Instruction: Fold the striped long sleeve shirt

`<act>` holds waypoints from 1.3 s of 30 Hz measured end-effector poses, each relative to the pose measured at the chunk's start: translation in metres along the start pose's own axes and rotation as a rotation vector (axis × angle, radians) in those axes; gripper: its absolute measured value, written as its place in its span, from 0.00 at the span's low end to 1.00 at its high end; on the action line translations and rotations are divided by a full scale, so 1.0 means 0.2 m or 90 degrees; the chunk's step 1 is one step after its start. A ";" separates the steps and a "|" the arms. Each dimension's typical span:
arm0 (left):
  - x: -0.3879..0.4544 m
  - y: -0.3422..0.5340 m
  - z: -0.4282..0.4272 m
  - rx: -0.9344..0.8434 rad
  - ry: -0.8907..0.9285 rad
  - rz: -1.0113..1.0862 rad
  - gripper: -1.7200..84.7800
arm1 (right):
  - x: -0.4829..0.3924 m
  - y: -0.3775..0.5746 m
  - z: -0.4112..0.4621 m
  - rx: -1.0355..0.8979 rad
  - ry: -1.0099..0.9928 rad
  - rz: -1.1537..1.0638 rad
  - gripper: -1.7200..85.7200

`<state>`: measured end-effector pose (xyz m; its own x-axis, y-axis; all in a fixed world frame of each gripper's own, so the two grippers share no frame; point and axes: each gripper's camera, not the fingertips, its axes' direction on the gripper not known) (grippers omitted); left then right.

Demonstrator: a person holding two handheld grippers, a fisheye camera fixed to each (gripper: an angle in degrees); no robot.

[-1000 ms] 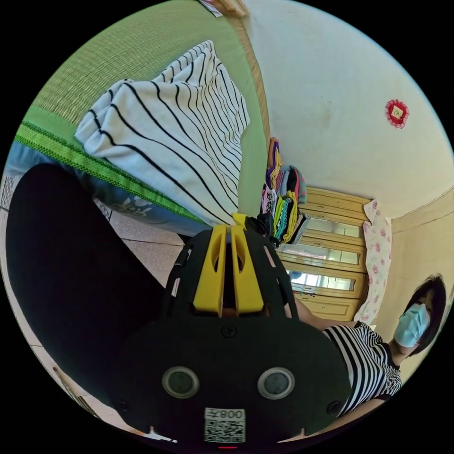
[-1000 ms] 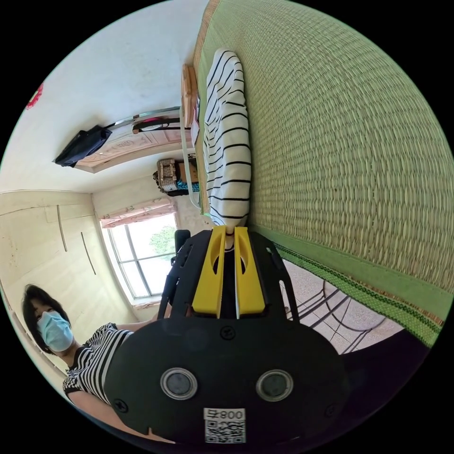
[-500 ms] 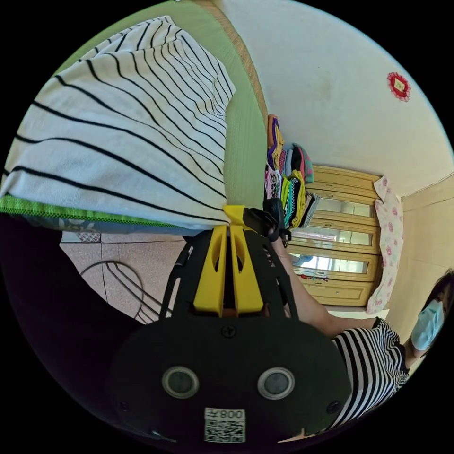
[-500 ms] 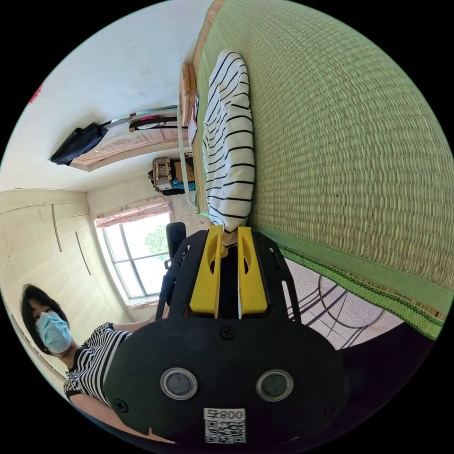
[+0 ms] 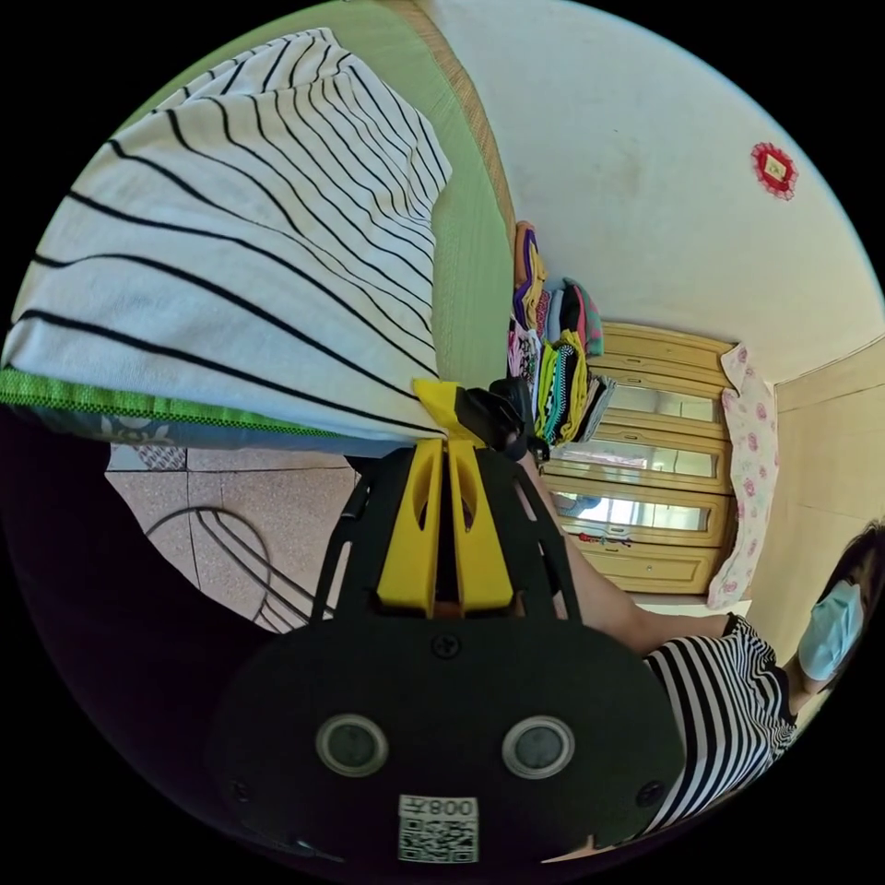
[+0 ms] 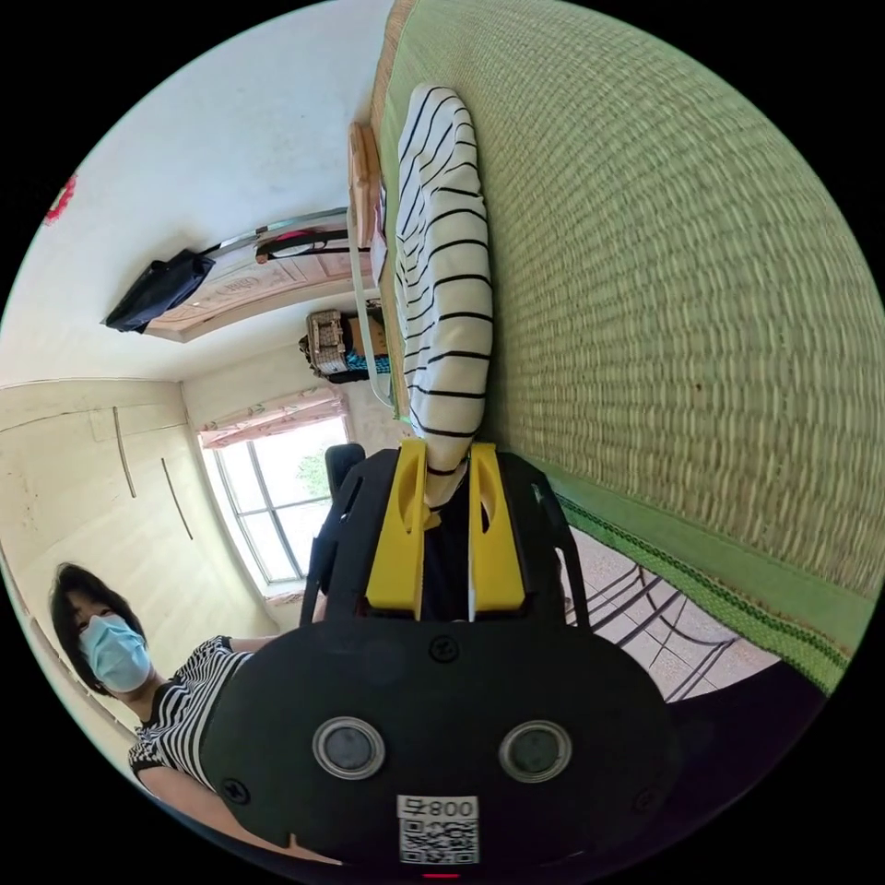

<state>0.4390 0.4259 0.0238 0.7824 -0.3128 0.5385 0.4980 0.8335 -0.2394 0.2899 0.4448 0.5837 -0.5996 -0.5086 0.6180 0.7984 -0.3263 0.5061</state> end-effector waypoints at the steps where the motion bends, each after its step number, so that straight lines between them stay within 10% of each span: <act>1: -0.01 0.01 0.00 0.000 -0.002 0.000 0.03 | 0.00 0.00 0.00 -0.002 0.001 0.001 0.11; 39: -0.94 0.61 -0.32 0.333 0.209 -0.202 0.16 | -0.42 -0.13 -0.06 -0.012 -0.043 -0.058 0.04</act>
<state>0.3761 0.5567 -0.1581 0.7420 -0.6310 0.2265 0.5404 0.7628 0.3550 0.3192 0.4861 0.5112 -0.6717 -0.4214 0.6094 0.7409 -0.3841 0.5510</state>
